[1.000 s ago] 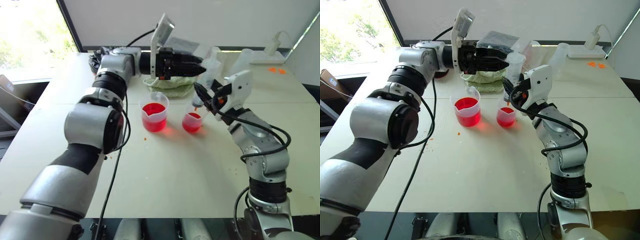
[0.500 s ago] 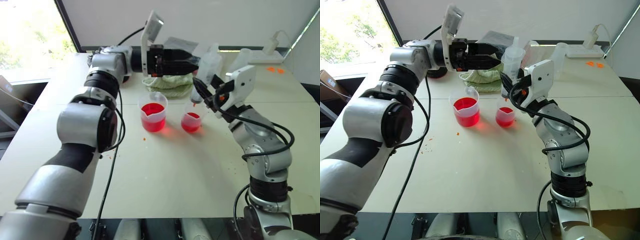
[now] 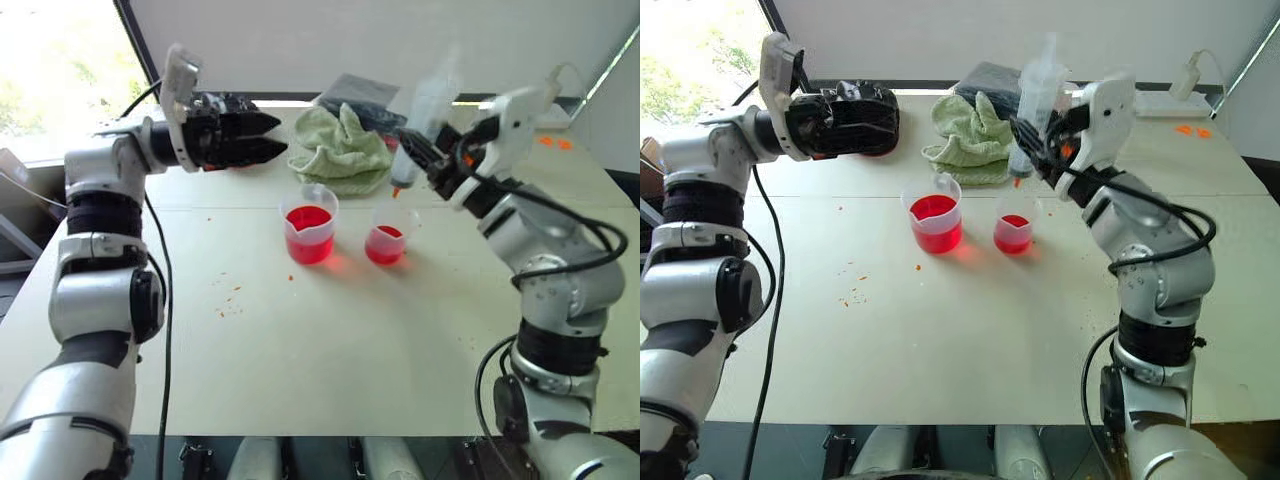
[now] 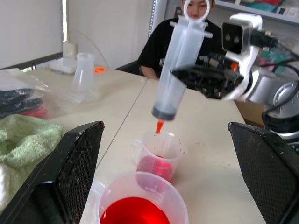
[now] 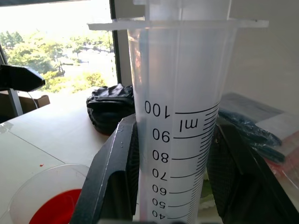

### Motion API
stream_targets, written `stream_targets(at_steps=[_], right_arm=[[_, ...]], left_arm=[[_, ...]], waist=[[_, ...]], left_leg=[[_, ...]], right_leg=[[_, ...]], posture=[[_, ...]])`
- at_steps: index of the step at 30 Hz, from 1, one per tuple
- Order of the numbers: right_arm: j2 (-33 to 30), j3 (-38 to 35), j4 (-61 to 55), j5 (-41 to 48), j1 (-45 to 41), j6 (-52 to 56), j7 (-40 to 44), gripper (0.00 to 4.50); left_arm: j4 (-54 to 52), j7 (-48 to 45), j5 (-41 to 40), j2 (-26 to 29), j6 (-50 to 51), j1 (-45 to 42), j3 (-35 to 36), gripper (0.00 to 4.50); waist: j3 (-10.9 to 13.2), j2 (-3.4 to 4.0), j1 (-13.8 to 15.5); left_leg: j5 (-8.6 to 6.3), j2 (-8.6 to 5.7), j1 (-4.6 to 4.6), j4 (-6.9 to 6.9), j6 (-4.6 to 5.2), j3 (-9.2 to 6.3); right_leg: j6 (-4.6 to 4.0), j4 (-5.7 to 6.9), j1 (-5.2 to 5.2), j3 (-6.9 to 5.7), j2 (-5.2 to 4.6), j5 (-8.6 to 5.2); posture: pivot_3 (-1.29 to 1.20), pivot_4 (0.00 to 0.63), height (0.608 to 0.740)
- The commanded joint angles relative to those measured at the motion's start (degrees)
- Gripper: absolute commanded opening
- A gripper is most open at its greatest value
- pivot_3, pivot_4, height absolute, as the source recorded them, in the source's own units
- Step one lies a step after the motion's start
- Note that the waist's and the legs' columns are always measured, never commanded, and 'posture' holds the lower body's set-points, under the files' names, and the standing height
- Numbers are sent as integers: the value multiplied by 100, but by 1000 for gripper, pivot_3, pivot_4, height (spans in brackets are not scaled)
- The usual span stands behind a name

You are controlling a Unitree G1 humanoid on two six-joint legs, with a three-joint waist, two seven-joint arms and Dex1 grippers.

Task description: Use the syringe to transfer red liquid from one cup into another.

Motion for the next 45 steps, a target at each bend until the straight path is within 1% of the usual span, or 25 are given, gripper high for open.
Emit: stream_targets(at_steps=[1, 3, 6, 7, 10, 15, 19, 24, 30, 35, 45], right_arm=[[-384, -601, 523, 430, -752, 809, -112, 1428], [-691, -752, 1126, 569, -1288, 1408, -87, 1428], [-1117, -768, 2038, 586, -1931, 2123, 2, 1428], [-1383, -521, 2544, 414, -2223, 2404, 62, 1428], [-1895, 110, 3727, 136, -2847, 3000, 379, 1428], [-2213, 926, 4821, -318, -3226, 3169, 798, 1428], [-2186, 1378, 5350, -583, -3145, 3249, 1047, 1428], [-2023, 1799, 5818, -858, -2840, 3091, 1374, 1428], [-1764, 1953, 6518, -1275, -2780, 2888, 1465, 1428], [-1643, 2040, 6625, -1434, -2712, 2998, 1596, 1428], [-1502, 2195, 6835, -1739, -2653, 2873, 1815, 1428]], left_arm=[[-1226, 443, -594, 97, 602, 375, 244, 4462], [-1759, 621, -838, 143, 824, 732, 276, 4462], [-2378, 812, -1106, 243, 1031, 1188, 231, 4462], [-2646, 888, -1254, 303, 1169, 1381, 291, 4462], [-3337, 1101, -1627, 455, 1477, 1901, 399, 4462], [-4231, 1475, -2008, 641, 1653, 2797, 391, 4462], [-4581, 1791, -2197, 648, 1630, 3205, 345, 4462], [-4866, 2055, -2364, 627, 1557, 3454, 244, 4462], [-4959, 2302, -2312, 539, 1354, 3574, -64, 4462], [-4969, 2420, -2437, 551, 1350, 3579, -54, 4462], [-4955, 2482, -2523, 657, 1342, 3579, -84, 4462]], waist=[[-1, -1, 5], [-1, -1, 1], [-1, 0, -7], [-1, 0, -7], [-1, 2, -7], [-1, 2, -1], [-1, 2, 21], [-2, 1, 15], [-2, 2, 6], [-2, 1, 3], [-2, 1, 10]], left_leg=[[0, 0, 0, 1, 0, -3], [0, -1, -1, 2, 0, -6], [0, 0, 1, -3, 1, 3], [0, 1, 2, -4, 0, 2], [0, 3, 2, -9, 0, 9], [0, 9, 1, -18, 1, 19], [0, 10, -3, -17, 1, 19], [-1, 10, -4, -15, 1, 18], [0, 10, -3, -16, 1, 19], [0, 12, -3, -17, 1, 18], [0, 11, -2, -16, 1, 17]], right_leg=[[0, 1, 4, -2, 0, 0], [0, 2, 4, -2, 2, 0], [0, 0, 2, 1, 1, 0], [0, -1, 2, 0, 3, 0], [0, -6, -1, 5, 4, 0], [-1, -36, 3, 13, 8, 0], [-1, -41, 3, 12, 8, 0], [-1, -47, 7, 11, 8, 0], [-1, -48, 8, 10, 9, 0], [-1, -51, 8, 9, 11, 0], [-1, -63, 12, 8, 11, 0]], posture=[[0, 150, 711], [0, 150, 711], [0, 150, 711], [0, 150, 711], [0, 150, 711], [0, 150, 711], [0, 150, 711], [0, 150, 711], [0, 150, 711], [0, 150, 711], [0, 150, 711]])
